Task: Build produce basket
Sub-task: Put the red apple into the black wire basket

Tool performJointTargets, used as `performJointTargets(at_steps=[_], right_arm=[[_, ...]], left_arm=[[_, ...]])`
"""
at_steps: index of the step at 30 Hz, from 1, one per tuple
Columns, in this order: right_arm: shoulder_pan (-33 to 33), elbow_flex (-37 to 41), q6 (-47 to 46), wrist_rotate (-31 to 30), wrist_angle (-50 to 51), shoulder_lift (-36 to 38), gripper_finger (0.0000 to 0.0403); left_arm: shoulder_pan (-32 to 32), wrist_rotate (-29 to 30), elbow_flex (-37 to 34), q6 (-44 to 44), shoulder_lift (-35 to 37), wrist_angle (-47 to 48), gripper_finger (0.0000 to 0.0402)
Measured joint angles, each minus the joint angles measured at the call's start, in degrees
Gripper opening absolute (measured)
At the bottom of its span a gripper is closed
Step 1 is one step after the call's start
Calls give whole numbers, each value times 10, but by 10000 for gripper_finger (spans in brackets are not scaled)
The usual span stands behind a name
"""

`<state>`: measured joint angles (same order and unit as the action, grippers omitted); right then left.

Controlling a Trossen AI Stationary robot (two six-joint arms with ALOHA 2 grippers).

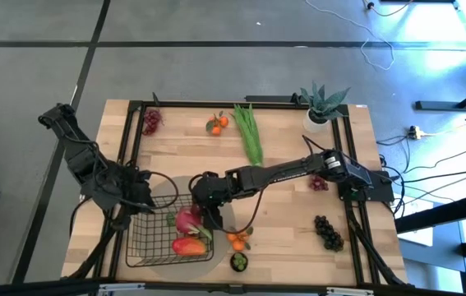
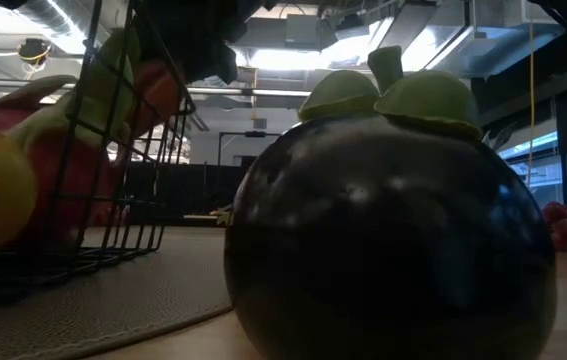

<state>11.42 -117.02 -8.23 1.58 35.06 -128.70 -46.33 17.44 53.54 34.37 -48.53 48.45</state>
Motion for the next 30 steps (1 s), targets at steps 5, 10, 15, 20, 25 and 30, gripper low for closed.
performJointTargets(at_steps=[5, 10, 15, 20, 25, 30], right_arm=[[0, -36, 12, 11, -6, 0, 195], [0, -61, 19, 15, -28, 0, 195], [0, -55, 36, 29, -94, -6, 195], [0, -46, 49, 43, -150, -22, 195], [-2, -45, 59, 56, -207, -55, 195], [-2, -45, 71, 69, -268, -88, 195]], left_arm=[[0, 1, 0, 5, 0, 10, 60], [0, 1, 0, 45, 0, 30, 60], [0, 1, 0, 90, 0, 48, 60], [0, 1, 0, 92, 0, 49, 60], [0, 1, 0, 108, 0, 51, 60], [0, 1, 0, 131, 0, 51, 60]])
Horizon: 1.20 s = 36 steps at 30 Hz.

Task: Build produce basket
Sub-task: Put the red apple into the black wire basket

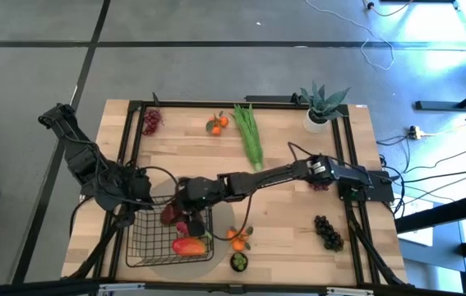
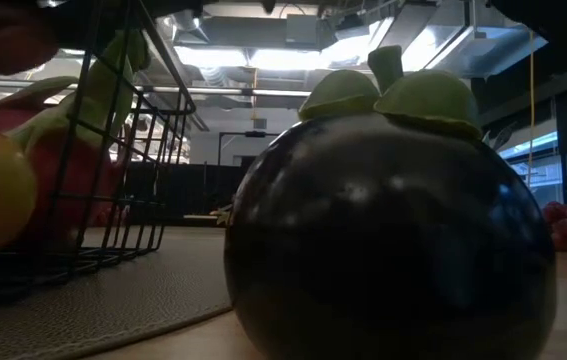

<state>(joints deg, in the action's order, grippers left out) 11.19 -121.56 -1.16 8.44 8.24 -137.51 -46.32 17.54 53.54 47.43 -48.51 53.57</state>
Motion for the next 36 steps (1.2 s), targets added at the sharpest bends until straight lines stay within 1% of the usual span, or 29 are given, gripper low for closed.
performJointTargets(at_steps=[4, 7, 15, 27, 30, 36], right_arm=[[-2, 0, 3, 8, -48, -23, 195], [-6, 0, 2, 8, -43, -38, 195], [-8, 0, 19, 22, -40, -44, 197], [-11, 0, 30, 22, -37, -44, 231], [-11, 0, 31, 22, -37, -44, 232], [-13, 0, 29, 21, -33, -44, 226]], left_arm=[[0, -1, 0, 7, 0, 0, 60], [0, -2, 0, 10, 0, 0, 60], [0, -3, 0, 20, 1, 0, 60], [0, -3, 0, 20, 1, 0, 60], [0, -3, 0, 20, 1, 0, 60], [0, -3, 0, -17, 0, 0, 60]])
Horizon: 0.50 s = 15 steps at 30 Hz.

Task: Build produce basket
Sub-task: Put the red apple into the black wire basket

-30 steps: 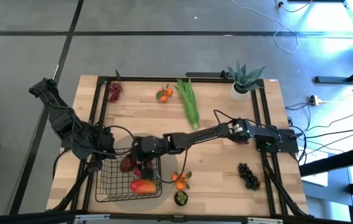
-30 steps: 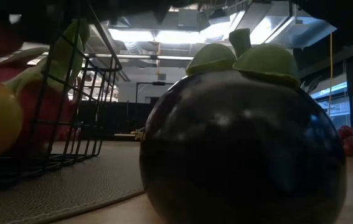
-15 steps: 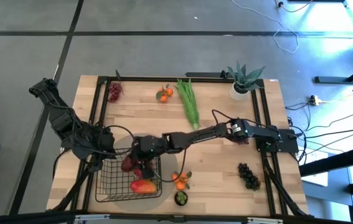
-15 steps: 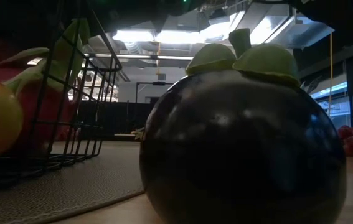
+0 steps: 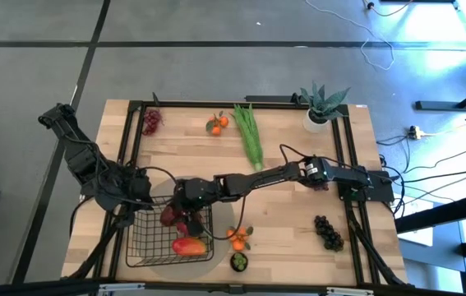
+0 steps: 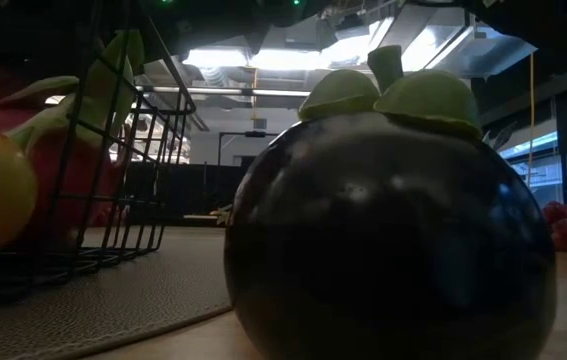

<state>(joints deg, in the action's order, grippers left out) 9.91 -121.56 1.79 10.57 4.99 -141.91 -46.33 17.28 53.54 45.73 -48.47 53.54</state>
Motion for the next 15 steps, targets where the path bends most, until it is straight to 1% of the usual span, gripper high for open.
performJointTargets(at_steps=[4, 8, 11, 15], right_arm=[[0, 0, 21, -9, 0, 0, 239], [1, 0, 40, -58, -2, 0, 248], [1, 0, 45, -60, -2, 0, 252], [1, 0, 21, -53, -1, 0, 253]], left_arm=[[0, 0, 0, -4, 0, 0, 60], [0, 0, 0, -4, 0, 0, 60], [0, 0, 0, -4, 0, 0, 60], [0, 0, 0, -3, 0, 0, 60]])
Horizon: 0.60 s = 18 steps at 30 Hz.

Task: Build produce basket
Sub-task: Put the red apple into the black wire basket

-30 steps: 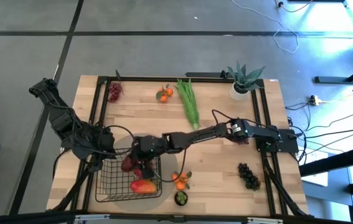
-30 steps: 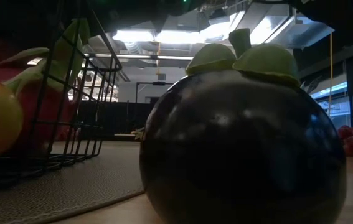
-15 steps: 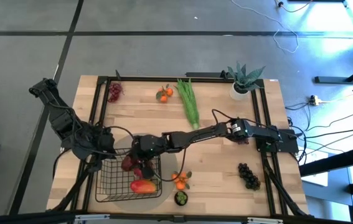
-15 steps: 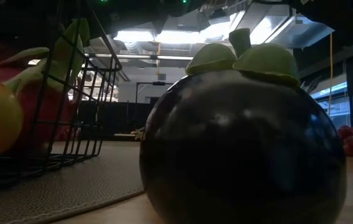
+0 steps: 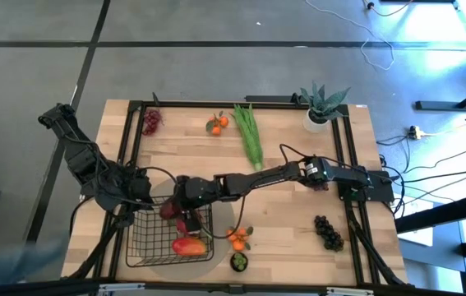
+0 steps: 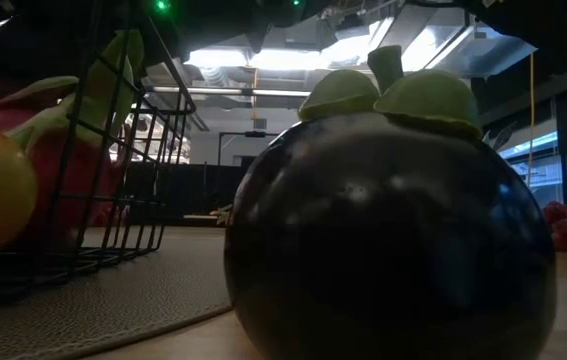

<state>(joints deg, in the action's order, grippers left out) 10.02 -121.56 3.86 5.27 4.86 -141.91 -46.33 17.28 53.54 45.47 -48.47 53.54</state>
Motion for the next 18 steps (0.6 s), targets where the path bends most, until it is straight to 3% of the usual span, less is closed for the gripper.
performJointTargets(at_steps=[10, 18], right_arm=[[1, 0, -6, 19, 1, 0, 219], [2, 0, -4, 4, 5, 0, 259]], left_arm=[[0, 0, 0, 5, 0, 0, 60], [0, 0, 0, 7, 0, 0, 60]])
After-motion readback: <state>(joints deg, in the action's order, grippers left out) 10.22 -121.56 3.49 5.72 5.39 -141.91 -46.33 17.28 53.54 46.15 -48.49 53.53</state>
